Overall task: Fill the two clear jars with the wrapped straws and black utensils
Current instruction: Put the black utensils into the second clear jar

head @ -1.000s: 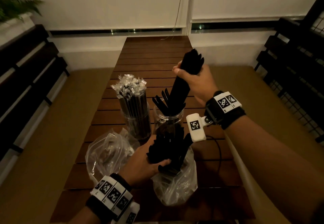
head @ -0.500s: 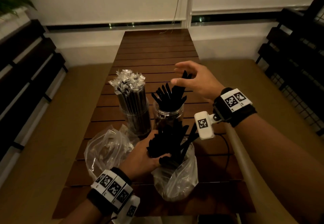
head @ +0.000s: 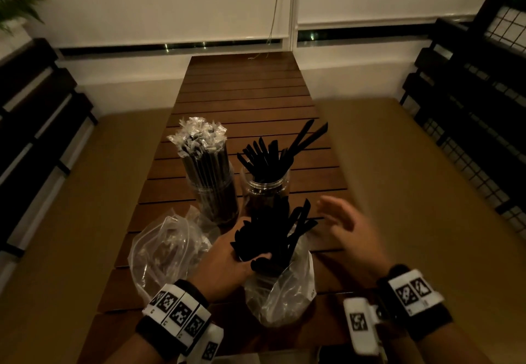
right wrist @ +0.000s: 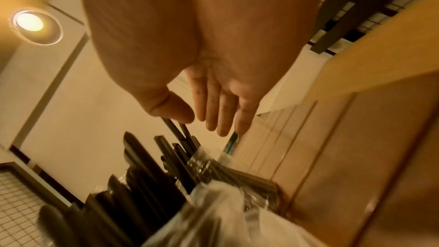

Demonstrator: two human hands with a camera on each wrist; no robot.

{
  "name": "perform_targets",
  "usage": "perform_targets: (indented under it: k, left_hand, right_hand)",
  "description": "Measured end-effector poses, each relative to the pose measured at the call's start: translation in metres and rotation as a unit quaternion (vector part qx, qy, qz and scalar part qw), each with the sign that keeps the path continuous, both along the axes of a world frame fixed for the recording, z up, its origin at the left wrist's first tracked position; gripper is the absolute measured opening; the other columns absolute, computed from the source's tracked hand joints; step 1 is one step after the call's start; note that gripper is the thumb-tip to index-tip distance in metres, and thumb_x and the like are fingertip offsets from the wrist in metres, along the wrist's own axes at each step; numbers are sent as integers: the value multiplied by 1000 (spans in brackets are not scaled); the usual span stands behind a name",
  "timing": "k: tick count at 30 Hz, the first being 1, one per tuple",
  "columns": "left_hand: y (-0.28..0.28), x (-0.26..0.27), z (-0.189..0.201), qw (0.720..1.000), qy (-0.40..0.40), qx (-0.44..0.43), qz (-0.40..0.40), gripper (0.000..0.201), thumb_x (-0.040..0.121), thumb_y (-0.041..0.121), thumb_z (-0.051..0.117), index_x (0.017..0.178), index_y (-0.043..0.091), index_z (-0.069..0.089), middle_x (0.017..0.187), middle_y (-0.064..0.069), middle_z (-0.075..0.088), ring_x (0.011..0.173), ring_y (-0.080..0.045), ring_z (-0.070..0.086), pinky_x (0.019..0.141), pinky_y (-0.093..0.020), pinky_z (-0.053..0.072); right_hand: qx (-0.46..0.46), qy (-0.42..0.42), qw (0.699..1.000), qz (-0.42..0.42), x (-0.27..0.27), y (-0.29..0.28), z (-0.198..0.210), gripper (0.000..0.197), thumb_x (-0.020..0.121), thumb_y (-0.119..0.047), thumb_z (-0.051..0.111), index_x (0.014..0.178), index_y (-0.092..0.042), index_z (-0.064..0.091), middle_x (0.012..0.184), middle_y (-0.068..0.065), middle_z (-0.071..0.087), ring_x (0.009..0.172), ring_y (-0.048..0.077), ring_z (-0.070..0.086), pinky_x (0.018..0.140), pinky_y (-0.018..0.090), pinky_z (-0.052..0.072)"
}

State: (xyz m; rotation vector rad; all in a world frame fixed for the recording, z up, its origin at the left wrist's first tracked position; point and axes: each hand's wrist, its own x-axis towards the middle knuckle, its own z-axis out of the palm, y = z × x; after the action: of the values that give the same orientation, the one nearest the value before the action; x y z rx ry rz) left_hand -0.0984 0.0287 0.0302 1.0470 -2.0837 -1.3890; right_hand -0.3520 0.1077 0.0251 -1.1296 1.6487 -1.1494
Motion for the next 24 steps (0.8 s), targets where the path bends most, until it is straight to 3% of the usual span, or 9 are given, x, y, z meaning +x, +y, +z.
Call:
perform_targets:
  k: [4,8,11,15,19,22,24]
  left_hand:
    - [1,3,0,1000,15,10,1,40,83,16,76,110,35,55,107,10,68,100,-8,68,87,-31,56]
    - [3,4,0,1000,18,4,1,37,84,16,75,110,32,55,106,12,67,98,-7,67,86,-28,55]
    - [3,3,0,1000,7,-11,-1,34,84,19,75,110,28,54,103,12,66,94,-7,67,81,-27,56]
    - [1,2,-1,1000,0,-18,-2,33,84,21,75,110,23,55,101,6,66,93,-11,67,83,-38,57]
    - [0,0,-3,1000,12,-27,-6,35,84,24,74,113,30,55,106,11,65,99,-5,66,88,-32,57]
    - [-2,-1,-3,999,21,-24,-8,37,85,22,75,116,29,55,108,11,66,101,-5,66,87,-26,56]
    - [-2,-1,-3,999,30,-14,-7,37,85,20,75,115,27,55,107,10,67,100,-6,66,86,-25,56]
  right_hand:
    - [3,-43,999,17,18,10,-12,66,93,16,46,142,-28,42,145,-12,49,130,-1,49,107,30,46]
    - [-52,-64,993,-86,7,-19,10,42,104,-12,45,143,-27,44,150,-6,47,136,12,48,115,39,40]
    - [-78,-33,990,-110,-13,-62,50,44,104,-28,45,147,-25,39,154,3,42,138,21,47,115,44,39]
    - [-91,124,988,-12,-22,-106,92,55,99,-45,51,150,-37,30,152,1,45,136,20,47,112,45,39]
    - [-108,253,957,90,-9,-133,108,45,104,-36,45,149,-32,39,148,0,52,134,18,50,107,32,38]
    - [-74,336,924,168,3,-142,106,40,106,-33,42,146,-30,46,144,1,56,130,19,53,107,33,43]
    - [-30,364,904,221,9,-143,103,43,105,-35,42,148,-29,42,150,1,50,136,21,48,110,34,39]
